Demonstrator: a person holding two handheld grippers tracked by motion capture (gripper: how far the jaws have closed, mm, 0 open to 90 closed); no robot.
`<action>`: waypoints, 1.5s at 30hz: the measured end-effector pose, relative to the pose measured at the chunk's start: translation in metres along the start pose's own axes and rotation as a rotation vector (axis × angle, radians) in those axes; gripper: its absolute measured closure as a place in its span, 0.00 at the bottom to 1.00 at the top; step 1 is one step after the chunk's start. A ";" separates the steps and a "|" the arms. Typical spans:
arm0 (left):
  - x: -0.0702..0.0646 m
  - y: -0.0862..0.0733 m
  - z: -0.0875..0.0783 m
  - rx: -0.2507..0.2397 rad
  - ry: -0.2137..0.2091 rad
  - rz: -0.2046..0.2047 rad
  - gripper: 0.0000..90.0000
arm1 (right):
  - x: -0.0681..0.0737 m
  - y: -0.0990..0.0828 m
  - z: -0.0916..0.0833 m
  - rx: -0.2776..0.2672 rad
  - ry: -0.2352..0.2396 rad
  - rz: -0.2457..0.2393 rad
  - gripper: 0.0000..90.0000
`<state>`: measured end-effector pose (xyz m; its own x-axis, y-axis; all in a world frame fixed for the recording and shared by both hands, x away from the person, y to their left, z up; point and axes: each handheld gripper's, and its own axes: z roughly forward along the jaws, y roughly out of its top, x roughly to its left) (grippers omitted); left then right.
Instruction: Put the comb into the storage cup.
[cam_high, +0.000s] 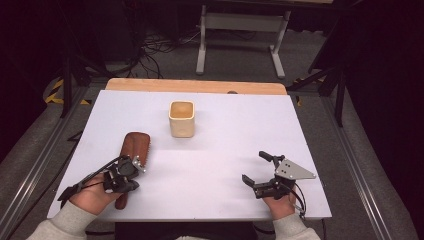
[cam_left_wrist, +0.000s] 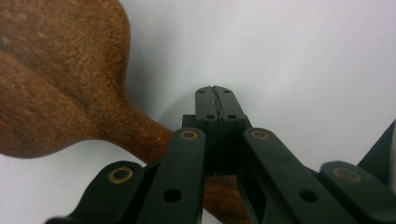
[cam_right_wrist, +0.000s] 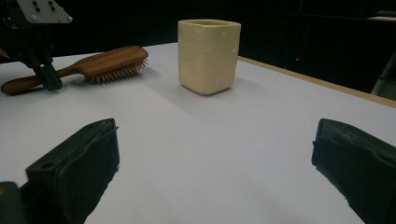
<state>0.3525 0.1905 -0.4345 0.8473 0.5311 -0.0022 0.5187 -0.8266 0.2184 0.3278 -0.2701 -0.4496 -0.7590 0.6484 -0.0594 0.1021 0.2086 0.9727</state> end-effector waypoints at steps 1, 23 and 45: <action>0.001 -0.001 0.000 -0.001 0.000 0.000 1.00 | 0.000 0.000 0.000 0.000 0.000 0.000 0.02; 0.014 -0.016 -0.002 0.014 0.028 -0.047 1.00 | 0.000 0.000 0.000 0.000 0.001 -0.001 0.02; 0.025 -0.028 -0.004 0.017 0.058 -0.094 1.00 | 0.000 0.000 0.000 -0.002 0.004 -0.001 0.02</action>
<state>0.3587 0.2281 -0.4368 0.7873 0.6156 0.0343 0.5977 -0.7756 0.2031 0.3279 -0.2698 -0.4496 -0.7614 0.6455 -0.0597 0.1000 0.2079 0.9730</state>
